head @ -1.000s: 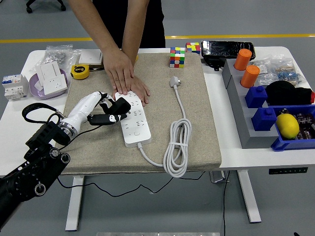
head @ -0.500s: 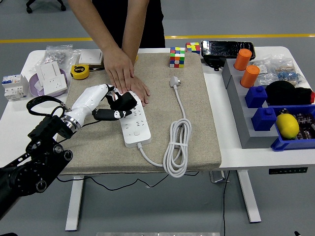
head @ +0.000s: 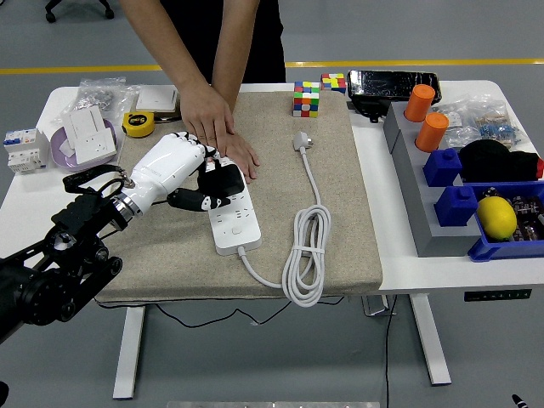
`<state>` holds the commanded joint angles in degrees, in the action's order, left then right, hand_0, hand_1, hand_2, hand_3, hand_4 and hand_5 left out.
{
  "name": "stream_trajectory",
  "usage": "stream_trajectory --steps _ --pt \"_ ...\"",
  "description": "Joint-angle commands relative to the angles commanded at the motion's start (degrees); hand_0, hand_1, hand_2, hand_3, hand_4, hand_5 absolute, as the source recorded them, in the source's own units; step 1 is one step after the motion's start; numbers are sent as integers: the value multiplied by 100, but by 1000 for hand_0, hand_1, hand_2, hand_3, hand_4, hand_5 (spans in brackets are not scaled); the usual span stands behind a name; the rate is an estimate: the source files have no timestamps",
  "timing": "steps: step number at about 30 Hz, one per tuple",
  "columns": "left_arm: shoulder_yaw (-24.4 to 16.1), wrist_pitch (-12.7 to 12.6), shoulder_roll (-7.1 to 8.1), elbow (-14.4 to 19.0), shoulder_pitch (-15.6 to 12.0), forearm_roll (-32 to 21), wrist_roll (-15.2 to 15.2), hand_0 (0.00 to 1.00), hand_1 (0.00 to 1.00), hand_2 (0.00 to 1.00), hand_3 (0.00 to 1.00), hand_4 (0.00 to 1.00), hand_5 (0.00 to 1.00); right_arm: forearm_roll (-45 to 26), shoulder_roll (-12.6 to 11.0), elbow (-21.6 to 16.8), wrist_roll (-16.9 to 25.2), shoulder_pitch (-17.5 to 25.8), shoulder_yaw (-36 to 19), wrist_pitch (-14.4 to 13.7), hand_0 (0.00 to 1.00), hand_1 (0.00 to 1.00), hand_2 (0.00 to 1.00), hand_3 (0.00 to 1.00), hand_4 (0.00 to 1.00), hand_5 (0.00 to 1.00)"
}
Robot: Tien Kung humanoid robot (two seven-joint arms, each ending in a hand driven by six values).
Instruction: Pick up the plug,place it near the board,insert it into the board,press the button
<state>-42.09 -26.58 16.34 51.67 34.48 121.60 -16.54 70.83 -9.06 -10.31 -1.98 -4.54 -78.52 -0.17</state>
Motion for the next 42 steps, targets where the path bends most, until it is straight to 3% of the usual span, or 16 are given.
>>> stream_trajectory --steps 9,20,42 --pt "292 -500 -59 -656 249 -162 -380 559 398 271 288 637 87 1 -14 0 -8 -28 12 2 857 788 769 813 998 998" --pt "286 -646 -184 -1297 307 -135 -519 554 402 270 282 626 89 2 -30 0 -6 -28 50 8 857 787 770 812 998 998" --pt "423 -703 -267 -1488 291 -66 -534 552 406 272 281 612 92 -1 -49 0 -6 -27 73 9 857 788 769 812 998 998"
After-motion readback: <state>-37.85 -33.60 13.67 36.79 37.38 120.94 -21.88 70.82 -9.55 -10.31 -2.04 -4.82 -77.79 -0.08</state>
